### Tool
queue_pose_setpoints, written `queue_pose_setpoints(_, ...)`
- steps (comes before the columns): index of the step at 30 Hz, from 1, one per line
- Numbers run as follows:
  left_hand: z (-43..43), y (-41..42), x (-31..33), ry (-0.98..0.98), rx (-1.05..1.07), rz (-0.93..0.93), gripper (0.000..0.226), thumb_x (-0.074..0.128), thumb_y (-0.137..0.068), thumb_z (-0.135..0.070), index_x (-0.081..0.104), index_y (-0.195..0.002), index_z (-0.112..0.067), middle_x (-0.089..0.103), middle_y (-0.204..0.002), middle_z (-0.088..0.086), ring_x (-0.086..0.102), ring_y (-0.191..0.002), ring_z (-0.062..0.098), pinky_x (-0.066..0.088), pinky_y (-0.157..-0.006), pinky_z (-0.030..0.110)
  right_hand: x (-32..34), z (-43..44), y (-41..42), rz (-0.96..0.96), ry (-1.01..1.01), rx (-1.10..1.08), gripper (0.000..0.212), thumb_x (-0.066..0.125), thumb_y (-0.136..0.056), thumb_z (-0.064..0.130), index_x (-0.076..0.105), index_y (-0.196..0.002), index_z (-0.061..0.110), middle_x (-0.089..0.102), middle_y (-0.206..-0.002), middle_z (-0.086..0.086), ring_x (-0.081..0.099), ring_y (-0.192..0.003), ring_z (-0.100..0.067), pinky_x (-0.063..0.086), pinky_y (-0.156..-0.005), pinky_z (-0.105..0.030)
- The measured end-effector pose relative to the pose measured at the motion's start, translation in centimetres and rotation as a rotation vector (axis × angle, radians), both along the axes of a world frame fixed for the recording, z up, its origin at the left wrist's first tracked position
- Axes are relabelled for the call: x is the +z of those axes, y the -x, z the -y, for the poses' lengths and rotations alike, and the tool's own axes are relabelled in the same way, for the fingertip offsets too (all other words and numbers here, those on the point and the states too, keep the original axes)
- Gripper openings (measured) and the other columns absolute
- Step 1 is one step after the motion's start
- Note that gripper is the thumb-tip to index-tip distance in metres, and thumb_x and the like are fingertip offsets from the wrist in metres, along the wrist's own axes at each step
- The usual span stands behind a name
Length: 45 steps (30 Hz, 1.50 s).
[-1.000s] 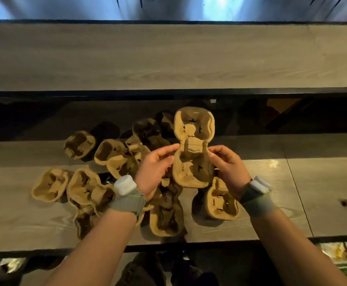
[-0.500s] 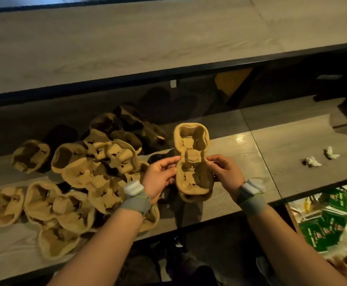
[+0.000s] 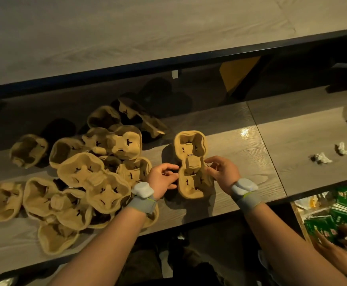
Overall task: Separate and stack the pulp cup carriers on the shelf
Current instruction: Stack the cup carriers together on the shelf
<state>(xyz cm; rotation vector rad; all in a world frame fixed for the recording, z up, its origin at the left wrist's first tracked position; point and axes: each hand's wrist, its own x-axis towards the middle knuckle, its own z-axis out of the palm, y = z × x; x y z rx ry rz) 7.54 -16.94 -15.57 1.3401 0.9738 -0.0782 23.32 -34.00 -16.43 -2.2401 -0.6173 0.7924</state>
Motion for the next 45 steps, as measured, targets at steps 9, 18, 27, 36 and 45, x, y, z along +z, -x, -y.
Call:
queue_pose_setpoints(9, -1.2, 0.2, 0.3, -0.091, -0.100, -0.022, 0.014, 0.069, -0.088, -0.014, 0.065, -0.101, -0.013, 0.060, -0.076, 0.004, 0.063, -0.071, 0.014, 0.058, -0.057, 0.028, 0.4, -1.4, -1.1, -0.066, 0.044, -0.038, 0.016, 0.075, -0.084, 0.029, 0.061, -0.089, 0.034, 0.066, -0.087, 0.005, 0.064, -0.079, -0.012, 0.050, -0.060, -0.022)
queue_pose_setpoints(18, -8.2, 2.0, 6.7, -0.120, 0.167, 0.125, 0.015, 0.054, -0.098, -0.019, 0.065, -0.102, -0.009, 0.060, -0.078, 0.005, 0.060, -0.066, 0.014, 0.054, -0.056, 0.023, 3.6, -11.3, -2.6, -0.002, -0.005, 0.128, 0.017, 0.074, -0.084, 0.033, 0.062, -0.096, 0.029, 0.067, -0.085, 0.010, 0.066, -0.079, -0.008, 0.054, -0.063, -0.022)
queue_pose_setpoints(27, -10.0, 5.5, 6.4, -0.028, 0.356, 0.108, 0.019, 0.050, -0.099, -0.018, 0.063, -0.101, -0.004, 0.059, -0.080, 0.009, 0.057, -0.064, 0.015, 0.048, -0.053, 0.025, 1.2, -18.4, -1.6, 0.191, 0.092, 0.313, 0.040, 0.075, -0.082, 0.041, 0.065, -0.112, 0.017, 0.071, -0.104, -0.004, 0.067, -0.093, -0.024, 0.051, -0.073, -0.032)
queue_pose_setpoints(36, -9.6, 6.6, 5.3, 0.003, 0.385, 0.112, 0.020, 0.050, -0.099, -0.020, 0.068, -0.091, -0.016, 0.062, -0.076, 0.004, 0.059, -0.062, 0.013, 0.048, -0.051, 0.023, 1.4, -18.2, -1.1, 0.149, -0.004, 0.289, 0.012, 0.074, -0.085, 0.031, 0.068, -0.094, 0.027, 0.062, -0.088, 0.008, 0.064, -0.081, -0.013, 0.047, -0.060, -0.021)
queue_pose_setpoints(45, -8.3, 3.9, 7.7, 0.044, 0.323, 0.177, 0.029, 0.058, -0.081, -0.049, 0.071, -0.097, -0.028, 0.067, -0.092, 0.004, 0.067, -0.078, 0.018, 0.052, -0.061, 0.030, 7.2, -13.7, 0.4, 0.146, -0.261, 0.295, 0.015, 0.079, -0.079, 0.029, 0.065, -0.083, 0.036, 0.058, -0.085, 0.012, 0.057, -0.078, 0.002, 0.042, -0.061, -0.007)
